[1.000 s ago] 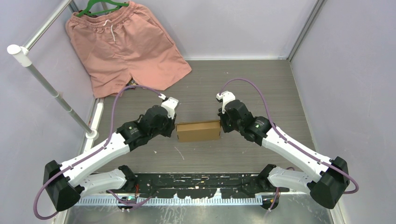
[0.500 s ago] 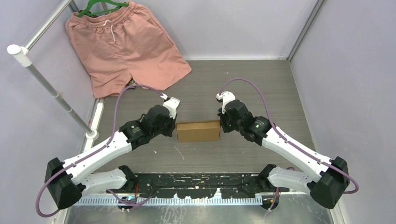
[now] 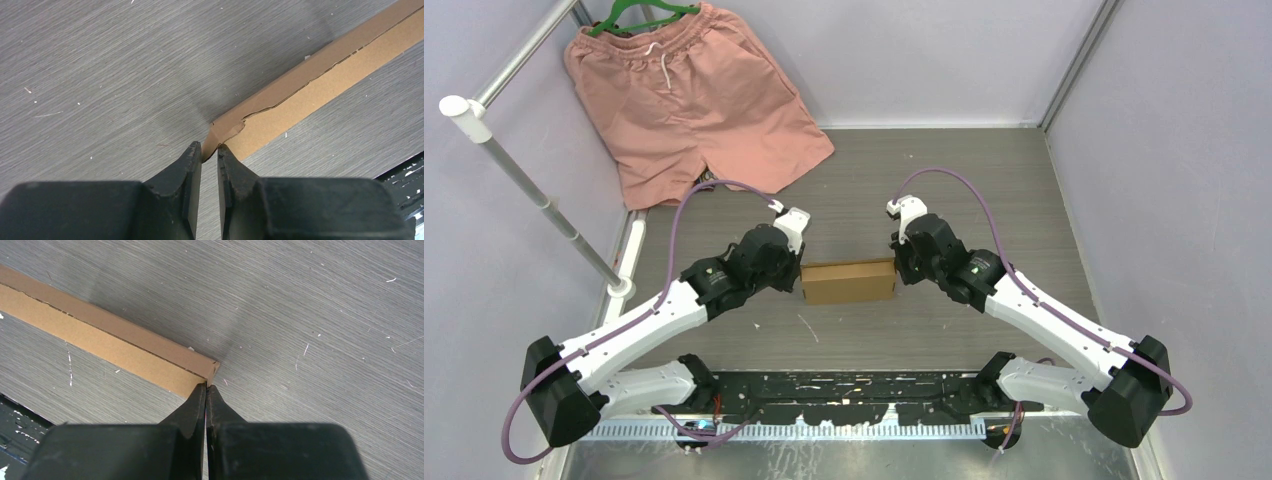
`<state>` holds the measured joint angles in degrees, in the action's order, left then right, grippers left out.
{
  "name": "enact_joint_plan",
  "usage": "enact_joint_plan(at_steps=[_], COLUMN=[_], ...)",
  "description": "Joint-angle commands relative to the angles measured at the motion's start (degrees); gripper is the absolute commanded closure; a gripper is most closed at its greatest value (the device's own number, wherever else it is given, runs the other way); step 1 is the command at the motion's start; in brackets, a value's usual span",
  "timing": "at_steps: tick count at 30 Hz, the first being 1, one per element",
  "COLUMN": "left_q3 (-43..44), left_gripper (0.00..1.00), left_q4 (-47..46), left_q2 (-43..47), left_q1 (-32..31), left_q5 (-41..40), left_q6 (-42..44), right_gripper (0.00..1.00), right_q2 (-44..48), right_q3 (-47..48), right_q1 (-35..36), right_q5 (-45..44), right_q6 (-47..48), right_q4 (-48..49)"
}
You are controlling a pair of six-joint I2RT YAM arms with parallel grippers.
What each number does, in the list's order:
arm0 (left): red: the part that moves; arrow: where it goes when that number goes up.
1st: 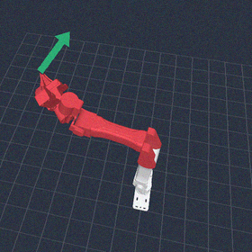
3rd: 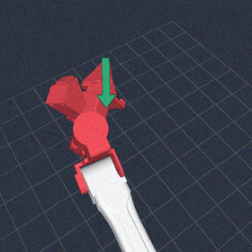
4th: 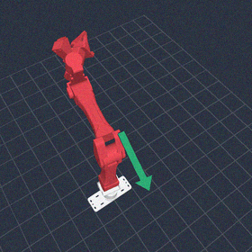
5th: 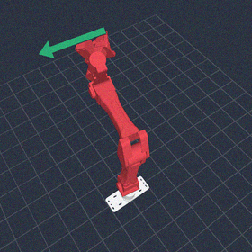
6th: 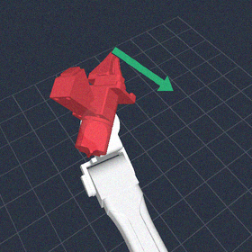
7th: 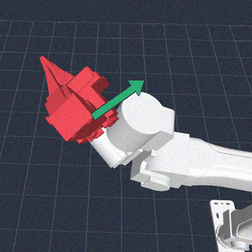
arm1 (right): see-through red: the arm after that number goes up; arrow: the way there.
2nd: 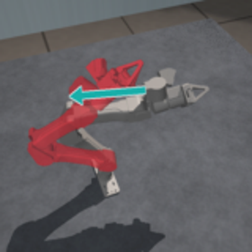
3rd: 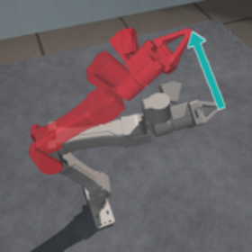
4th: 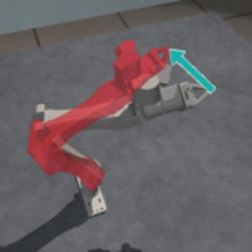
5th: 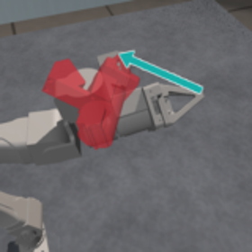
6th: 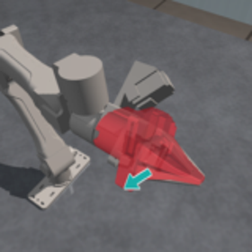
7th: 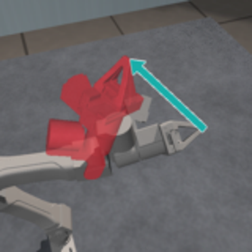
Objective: Fold the paper box
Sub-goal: Close the paper box at the center of the board.
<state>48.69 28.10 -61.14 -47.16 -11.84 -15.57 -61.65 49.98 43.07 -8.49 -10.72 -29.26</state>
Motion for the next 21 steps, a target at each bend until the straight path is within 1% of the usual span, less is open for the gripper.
enact_joint_plan(at_steps=[1,4,6,10,15,21], left_q3=[3.09,3.55,3.77,3.83,3.94,4.58], left_gripper=[0.81,0.88,0.9,0.91,0.97,0.99], left_q4=[-1.48,-1.45,-1.3,-1.22,-0.99,-0.34], left_q2=[0.32,-0.07,-0.38,-0.34,-0.22,-0.65], left_q1=[0.05,0.02,0.05,0.04,0.05,0.05], left_q5=[-1.09,-0.92,-0.84,-0.77,-0.73,0.26], left_q6=[0.89,1.05,1.07,1.02,0.99,0.08], right_gripper=[0.99,0.99,0.99,0.99,0.99,0.99], right_q2=[1.09,1.09,1.09,0.96,0.92,0.75], right_q3=[2.22,2.4,2.48,2.41,2.68,3.95], right_q1=[0.35,0.34,0.36,0.37,0.39,0.28], right_q5=[0.57,0.59,0.66,0.67,0.67,0.93], right_q6=[0.63,0.7,0.79,0.84,0.96,0.84], right_q4=[0.4,0.26,0.19,0.14,-0.04,-1.37])
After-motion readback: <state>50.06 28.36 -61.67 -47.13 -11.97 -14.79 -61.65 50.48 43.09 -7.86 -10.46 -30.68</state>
